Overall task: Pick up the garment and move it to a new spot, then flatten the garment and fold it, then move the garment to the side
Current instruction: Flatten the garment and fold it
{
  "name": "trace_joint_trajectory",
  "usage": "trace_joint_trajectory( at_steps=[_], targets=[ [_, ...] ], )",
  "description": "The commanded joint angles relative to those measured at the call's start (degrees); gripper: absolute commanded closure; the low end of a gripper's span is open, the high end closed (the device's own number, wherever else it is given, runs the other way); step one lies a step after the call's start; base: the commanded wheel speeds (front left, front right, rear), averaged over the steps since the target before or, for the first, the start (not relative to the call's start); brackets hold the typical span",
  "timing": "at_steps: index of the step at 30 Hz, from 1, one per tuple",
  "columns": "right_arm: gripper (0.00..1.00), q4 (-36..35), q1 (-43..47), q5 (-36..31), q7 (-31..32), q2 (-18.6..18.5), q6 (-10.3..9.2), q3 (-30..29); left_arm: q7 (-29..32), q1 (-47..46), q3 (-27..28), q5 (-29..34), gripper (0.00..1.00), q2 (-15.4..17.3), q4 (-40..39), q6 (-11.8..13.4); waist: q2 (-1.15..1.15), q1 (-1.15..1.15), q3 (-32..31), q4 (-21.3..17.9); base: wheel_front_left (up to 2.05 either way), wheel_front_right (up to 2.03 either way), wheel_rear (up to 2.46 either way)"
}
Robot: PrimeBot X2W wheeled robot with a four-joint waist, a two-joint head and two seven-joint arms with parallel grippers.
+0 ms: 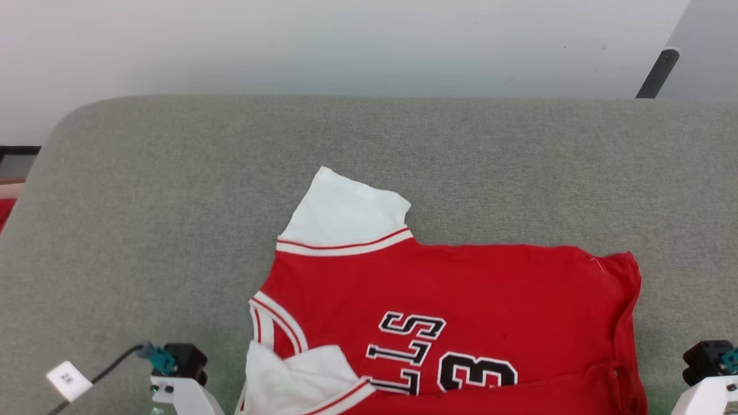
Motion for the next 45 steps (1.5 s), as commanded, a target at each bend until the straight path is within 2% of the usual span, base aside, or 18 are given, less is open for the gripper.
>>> trace_joint_trajectory(
  at_steps=[1,4,5,6,7,8,9,10,19,28,34,39,45],
  targets=[
    [1.00,0.26,1.00,-0.61,-0.11,0.42,-0.06,0.05,0.59,0.91,-0.58,0.33,1.00,-0.43,1.02,0.20,0.00,0.00,-0.02,-0.10,0.00,0.00,0.00],
    [1.00,0.44,0.95,-0.69,-0.29,0.80,-0.06,0.21,0.50,1.15,-0.68,0.23,1.00,-1.29,1.81,-0.27,0.00,0.00,-0.06,-0.18,0.00,0.00,0.00],
    [0.98,0.56,0.83,-0.74,-0.46,0.85,-0.06,0.24,0.53,1.21,-0.81,0.56,0.81,-1.58,2.28,-0.41,0.00,0.00,-0.07,-0.21,0.00,0.00,0.00],
    [0.84,0.72,0.71,-0.78,-0.45,0.95,-0.06,0.30,0.53,1.26,-0.85,0.52,0.67,-1.91,2.67,-0.62,0.00,0.00,-0.11,-0.24,0.00,0.00,0.00],
    [0.64,0.84,0.63,-0.94,-0.60,0.93,-0.06,0.36,0.53,1.26,-0.86,0.50,0.58,-2.15,2.96,-0.84,0.00,0.00,-0.16,-0.24,0.00,0.00,0.00],
    [0.24,0.98,0.50,-1.17,-0.75,0.84,-0.06,0.37,0.50,1.22,-0.87,0.59,0.42,-2.37,3.33,-0.94,0.00,0.00,-0.19,-0.26,0.00,0.00,0.00],
    [0.11,1.09,0.35,-1.23,-0.91,0.82,-0.06,0.45,0.44,1.20,-0.87,0.64,0.42,-2.54,3.63,-1.00,0.00,0.00,-0.21,-0.31,0.00,0.00,0.00],
    [0.00,1.12,0.19,-1.12,-1.08,0.75,-0.06,0.55,0.43,1.17,-0.88,0.69,0.00,-2.72,3.94,-1.04,0.00,0.00,-0.23,-0.32,0.00,0.00,0.00],
    [0.00,0.68,-0.41,-0.50,-1.87,0.56,-0.06,-0.06,0.41,0.81,-0.52,0.90,0.00,-2.27,4.71,-1.19,0.00,0.00,-0.58,-0.70,0.00,0.00,0.00],
    [0.00,-4.01,-1.11,-0.26,-6.16,0.48,-0.06,-0.07,0.11,-4.07,1.93,4.01,0.00,2.45,-0.64,0.73,0.00,0.00,-0.56,-2.41,0.00,0.00,0.00],
    [0.00,-7.54,-3.72,-1.43,-16.70,-1.03,-0.05,3.29,-0.07,-10.57,4.40,8.79,0.00,4.86,-2.83,1.07,0.00,0.00,0.36,-4.52,0.00,0.00,0.00],
    [0.00,-8.62,-6.83,-3.13,-27.96,-2.79,-0.04,7.30,0.29,-16.17,5.95,12.34,0.00,4.05,-0.53,-0.63,0.00,0.00,1.25,-6.80,0.00,0.00,0.00],
    [0.00,-8.47,-10.09,-6.91,-40.89,-4.30,-0.04,11.01,0.68,-21.84,7.76,13.86,0.00,1.63,5.79,-4.24,0.00,0.00,3.05,-9.93,0.00,0.00,0.00]
  ],
)
